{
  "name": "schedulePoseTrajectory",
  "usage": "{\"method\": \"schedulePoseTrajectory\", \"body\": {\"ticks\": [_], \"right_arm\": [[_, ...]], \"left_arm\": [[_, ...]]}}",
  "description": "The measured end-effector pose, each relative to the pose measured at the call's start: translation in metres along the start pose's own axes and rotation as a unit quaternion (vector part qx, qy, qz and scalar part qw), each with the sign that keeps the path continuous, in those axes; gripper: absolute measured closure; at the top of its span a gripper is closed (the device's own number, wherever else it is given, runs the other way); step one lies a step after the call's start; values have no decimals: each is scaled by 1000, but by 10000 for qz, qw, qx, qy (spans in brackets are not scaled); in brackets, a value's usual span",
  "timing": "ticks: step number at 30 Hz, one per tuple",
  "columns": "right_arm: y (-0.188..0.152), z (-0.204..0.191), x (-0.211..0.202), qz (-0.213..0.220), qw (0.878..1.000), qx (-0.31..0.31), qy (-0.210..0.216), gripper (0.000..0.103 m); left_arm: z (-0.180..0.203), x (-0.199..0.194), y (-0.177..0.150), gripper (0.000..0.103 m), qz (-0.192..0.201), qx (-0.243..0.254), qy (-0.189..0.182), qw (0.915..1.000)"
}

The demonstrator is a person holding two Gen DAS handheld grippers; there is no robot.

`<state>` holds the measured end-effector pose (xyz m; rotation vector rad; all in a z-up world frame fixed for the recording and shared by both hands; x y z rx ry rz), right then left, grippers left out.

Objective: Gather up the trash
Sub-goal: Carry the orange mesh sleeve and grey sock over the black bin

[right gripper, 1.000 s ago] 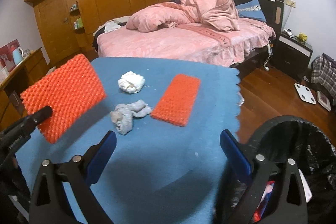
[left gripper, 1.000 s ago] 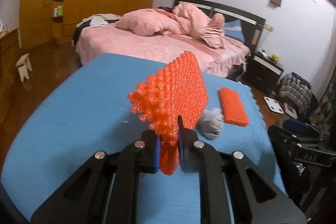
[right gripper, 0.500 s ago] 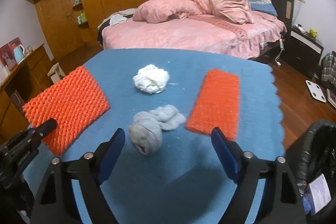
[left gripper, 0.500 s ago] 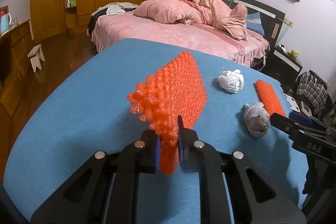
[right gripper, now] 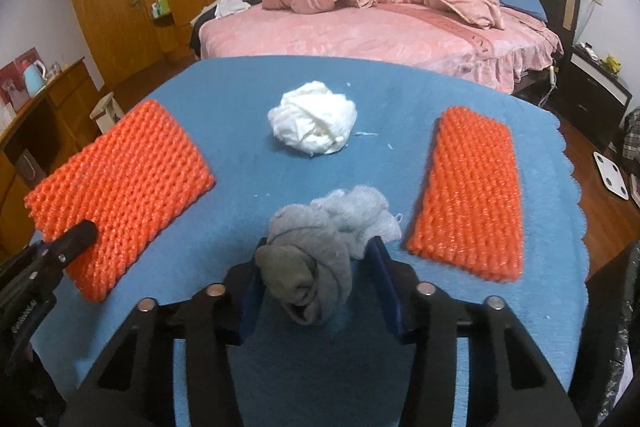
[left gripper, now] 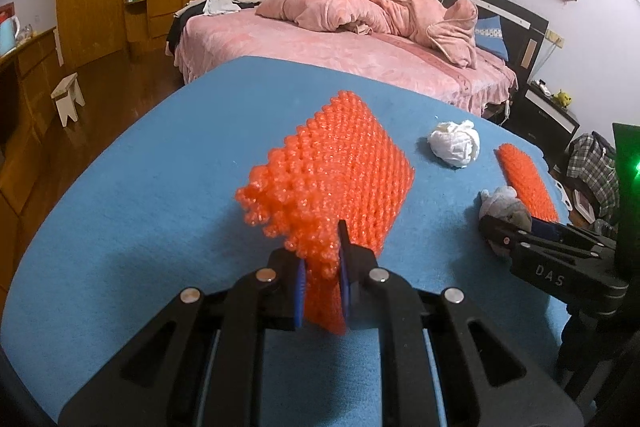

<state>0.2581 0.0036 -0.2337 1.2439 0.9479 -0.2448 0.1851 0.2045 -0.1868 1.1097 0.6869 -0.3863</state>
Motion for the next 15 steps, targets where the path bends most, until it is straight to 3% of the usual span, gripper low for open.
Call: {"method": "schedulePoseTrajectory", "body": {"ticks": [4,15], "right_arm": [[-1,-9,2,-14,9997,-239,-74,68],[1,-9,-4,-83,9998,-177,35,70]], "left_arm": [[2,2,-1,90,-43,51,36,10000],[3,3,0,90,-97,70,123,9999]]}}
Point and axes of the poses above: each gripper's, at about its wrist camera, not at the fingertips, and x roughly the way its jaws point, z to its right, y to its top, the point moved 1 cm from there along x, roughly the way its jaws point, and after that the axes turned 11 degrees about -x, right-handed, at the moved point
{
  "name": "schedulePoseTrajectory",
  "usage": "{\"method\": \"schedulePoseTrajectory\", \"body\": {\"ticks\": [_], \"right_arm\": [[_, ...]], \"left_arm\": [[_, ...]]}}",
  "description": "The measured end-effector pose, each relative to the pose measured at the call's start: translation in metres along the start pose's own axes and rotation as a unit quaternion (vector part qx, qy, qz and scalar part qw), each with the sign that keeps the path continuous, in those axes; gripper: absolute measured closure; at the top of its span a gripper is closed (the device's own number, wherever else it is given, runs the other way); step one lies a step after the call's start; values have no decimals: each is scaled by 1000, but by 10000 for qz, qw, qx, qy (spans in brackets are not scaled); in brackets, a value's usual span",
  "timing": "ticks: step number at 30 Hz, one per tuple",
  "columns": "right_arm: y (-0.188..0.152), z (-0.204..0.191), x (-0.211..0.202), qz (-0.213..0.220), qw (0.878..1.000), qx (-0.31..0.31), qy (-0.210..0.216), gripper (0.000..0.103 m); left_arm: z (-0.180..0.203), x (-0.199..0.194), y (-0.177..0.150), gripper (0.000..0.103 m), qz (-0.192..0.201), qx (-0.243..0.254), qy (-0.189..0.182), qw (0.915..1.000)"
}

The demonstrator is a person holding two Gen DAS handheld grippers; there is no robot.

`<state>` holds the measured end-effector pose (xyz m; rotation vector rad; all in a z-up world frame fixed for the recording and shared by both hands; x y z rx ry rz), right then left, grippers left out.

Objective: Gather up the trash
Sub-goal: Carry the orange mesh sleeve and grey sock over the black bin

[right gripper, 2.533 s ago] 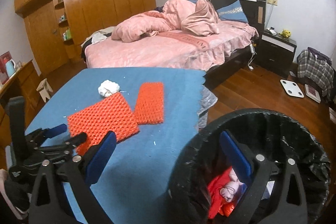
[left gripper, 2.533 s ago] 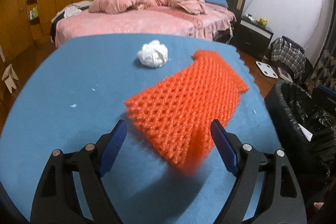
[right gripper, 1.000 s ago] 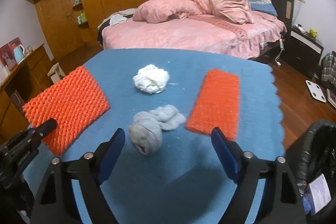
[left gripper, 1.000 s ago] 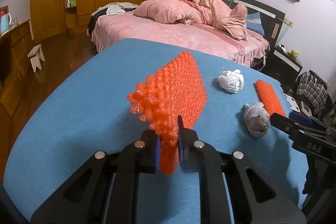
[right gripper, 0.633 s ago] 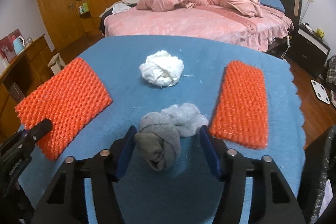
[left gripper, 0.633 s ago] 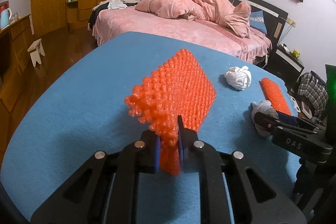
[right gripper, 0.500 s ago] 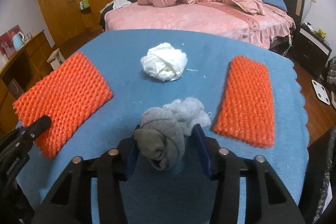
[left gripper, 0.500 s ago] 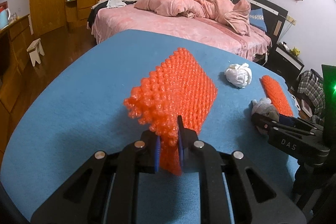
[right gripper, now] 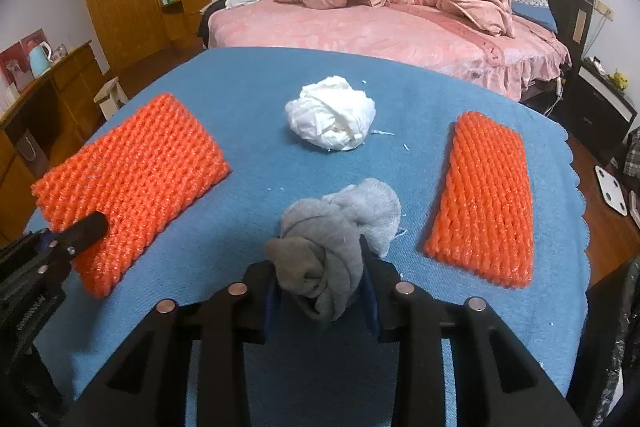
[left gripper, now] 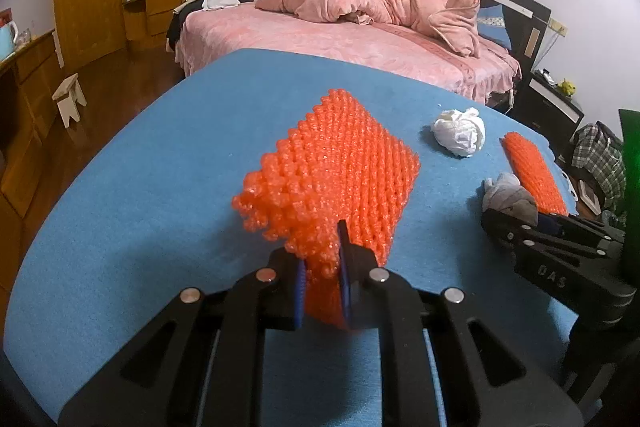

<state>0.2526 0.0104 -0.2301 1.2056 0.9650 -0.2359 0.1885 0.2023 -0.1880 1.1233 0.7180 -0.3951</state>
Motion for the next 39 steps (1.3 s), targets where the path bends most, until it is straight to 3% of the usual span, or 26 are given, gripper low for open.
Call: {"method": "schedulePoseTrajectory", "body": {"ticks": [16,29,39], "right_arm": [[14,10,-77,569,9982,163,76,70],[6,25,-143,964,9948,295,-112,70],[-17,42,-198,1301,9905,340,-281,70]], "left_arm": [[37,-65,10,90,549,191,-338,9977],[62,-114,5,90,814,446,-466,9946],[92,-157,-6,90,1037,665,-791,9892]]}}
Point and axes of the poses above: each gripper's, at about its wrist camera, not at the fingertips, and x roughly the way its jaws point, z to its right, y to its top, the point moved 1 cm from there along x, roughly the way its jaws point, and after that the axes turned 11 degrees about -x, right-handed, at the moved point
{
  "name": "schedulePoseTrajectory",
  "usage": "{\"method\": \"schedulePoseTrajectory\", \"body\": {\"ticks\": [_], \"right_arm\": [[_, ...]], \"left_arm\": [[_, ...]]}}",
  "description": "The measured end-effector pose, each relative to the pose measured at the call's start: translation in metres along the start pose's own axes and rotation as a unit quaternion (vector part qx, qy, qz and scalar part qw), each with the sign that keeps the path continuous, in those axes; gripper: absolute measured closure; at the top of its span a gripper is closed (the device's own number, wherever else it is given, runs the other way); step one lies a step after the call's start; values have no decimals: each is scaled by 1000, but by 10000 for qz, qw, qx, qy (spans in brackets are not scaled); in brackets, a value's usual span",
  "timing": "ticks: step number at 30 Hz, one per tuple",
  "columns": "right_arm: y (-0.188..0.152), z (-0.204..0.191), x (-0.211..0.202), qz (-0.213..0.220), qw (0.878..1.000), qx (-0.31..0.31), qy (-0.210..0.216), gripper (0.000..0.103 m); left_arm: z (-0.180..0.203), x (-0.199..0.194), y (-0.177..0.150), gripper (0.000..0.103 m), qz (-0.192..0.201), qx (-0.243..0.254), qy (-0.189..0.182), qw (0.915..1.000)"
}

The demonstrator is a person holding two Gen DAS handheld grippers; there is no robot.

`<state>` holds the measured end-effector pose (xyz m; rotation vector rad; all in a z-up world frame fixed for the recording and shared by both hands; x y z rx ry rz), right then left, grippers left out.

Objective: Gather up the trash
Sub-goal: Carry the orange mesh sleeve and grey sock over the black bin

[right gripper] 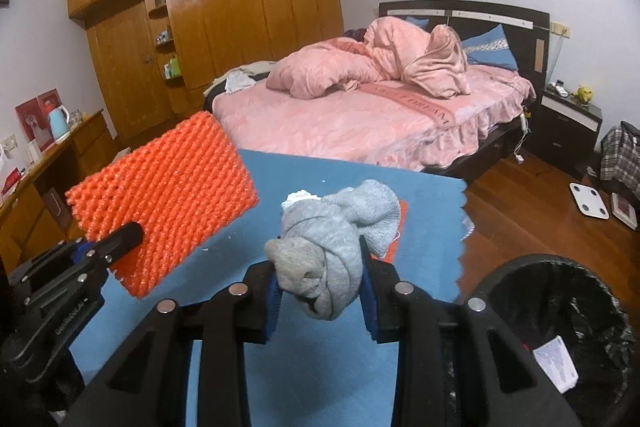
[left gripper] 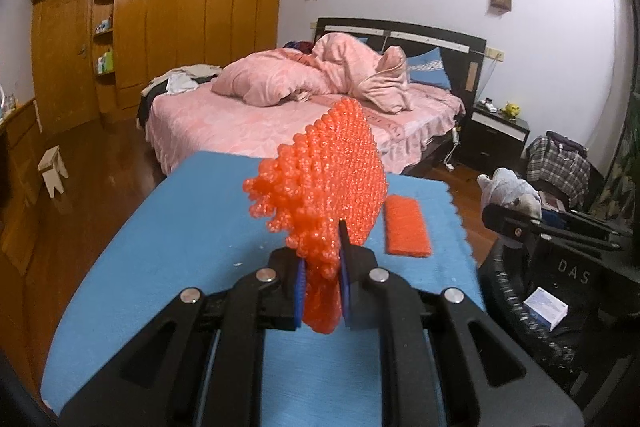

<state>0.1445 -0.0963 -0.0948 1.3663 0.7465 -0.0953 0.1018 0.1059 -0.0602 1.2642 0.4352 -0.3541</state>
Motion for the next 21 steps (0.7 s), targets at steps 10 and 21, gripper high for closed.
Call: {"method": "schedulePoseTrajectory", "body": {"ticks": [10,21], "right_arm": [[-16,30,-53,163,9993,77,-325,70],[-36,73,-95,218,9965,343,-727,70]], "left_arm": [[46,-24,-9,90,111,297,-429,9986],[101,-29,-29,90,-86,585,-941,9938]]}}
Point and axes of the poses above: each gripper's, at about its wrist camera, not at the fingertips, and x roughly the way its jaws point, z to its right, y to its top, the point moved 1 cm from there along x, roughly the way its jaws point, and after that the axes turned 11 degrees about -x, right-handed, at the moved point
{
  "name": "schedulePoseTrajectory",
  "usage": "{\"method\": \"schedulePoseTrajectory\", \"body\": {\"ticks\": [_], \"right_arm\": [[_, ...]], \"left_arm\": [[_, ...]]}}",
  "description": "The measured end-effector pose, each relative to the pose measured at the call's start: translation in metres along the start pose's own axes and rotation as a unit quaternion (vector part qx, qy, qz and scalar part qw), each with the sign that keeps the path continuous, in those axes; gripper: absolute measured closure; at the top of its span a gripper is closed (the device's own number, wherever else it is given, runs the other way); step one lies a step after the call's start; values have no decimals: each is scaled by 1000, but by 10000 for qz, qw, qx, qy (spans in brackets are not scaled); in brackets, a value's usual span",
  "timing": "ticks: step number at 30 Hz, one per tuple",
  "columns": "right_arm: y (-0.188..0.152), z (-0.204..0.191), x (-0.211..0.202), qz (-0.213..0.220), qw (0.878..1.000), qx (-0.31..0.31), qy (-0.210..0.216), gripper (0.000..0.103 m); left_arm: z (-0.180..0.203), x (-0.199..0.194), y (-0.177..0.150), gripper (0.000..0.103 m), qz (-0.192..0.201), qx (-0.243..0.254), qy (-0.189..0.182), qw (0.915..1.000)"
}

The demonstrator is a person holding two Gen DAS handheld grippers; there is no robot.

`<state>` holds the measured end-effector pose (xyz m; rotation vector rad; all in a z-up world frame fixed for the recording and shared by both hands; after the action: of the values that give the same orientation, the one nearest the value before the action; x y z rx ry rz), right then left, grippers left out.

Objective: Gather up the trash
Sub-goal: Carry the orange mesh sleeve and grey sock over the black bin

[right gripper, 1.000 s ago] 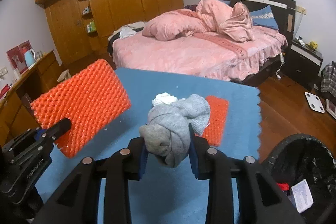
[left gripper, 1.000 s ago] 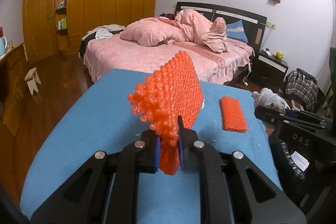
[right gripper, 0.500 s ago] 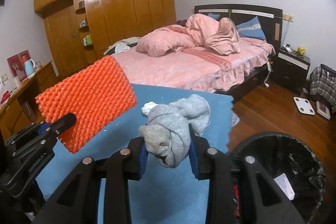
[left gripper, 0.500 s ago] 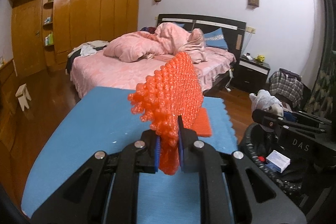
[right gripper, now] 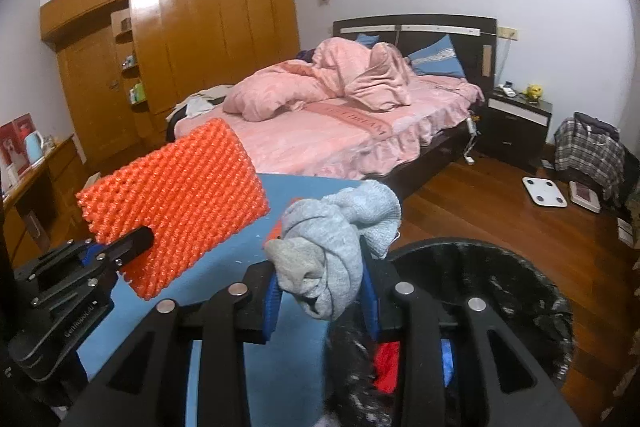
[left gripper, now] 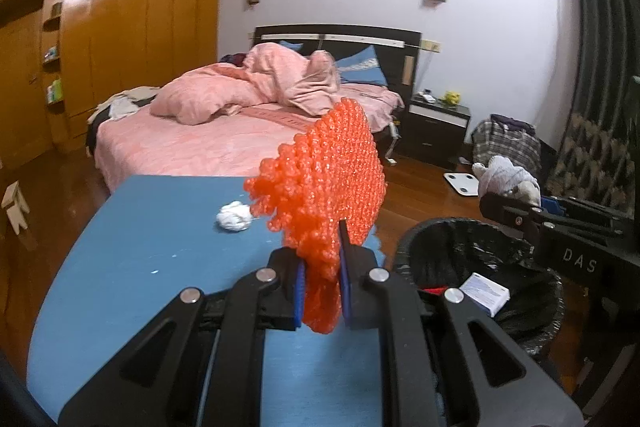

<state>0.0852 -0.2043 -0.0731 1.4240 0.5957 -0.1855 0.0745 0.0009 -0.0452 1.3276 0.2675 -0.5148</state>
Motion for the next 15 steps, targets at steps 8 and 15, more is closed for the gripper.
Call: {"method": "schedulePoseTrajectory", "body": {"ticks": [8,15], "right_arm": [[-9,39,-28,116,9990,201,-386,70],[-21,69,-42,102,9970,282,-716,70]], "left_arm": [[41,0,-2,90,17,270,-364,9990],[76,4,-6,90,-32,497,-705,9963]]}}
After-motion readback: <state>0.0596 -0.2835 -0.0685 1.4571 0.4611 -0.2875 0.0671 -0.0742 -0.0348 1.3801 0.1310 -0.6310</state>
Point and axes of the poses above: each gripper's, at about its wrist camera, not at the fingertips, and x roughly the way its jaws point, z to its right, y to its top, the point moved 1 cm from there along x, roughly the way its jaws point, and after that the axes turned 11 degrees about -x, right-handed, at the moved point
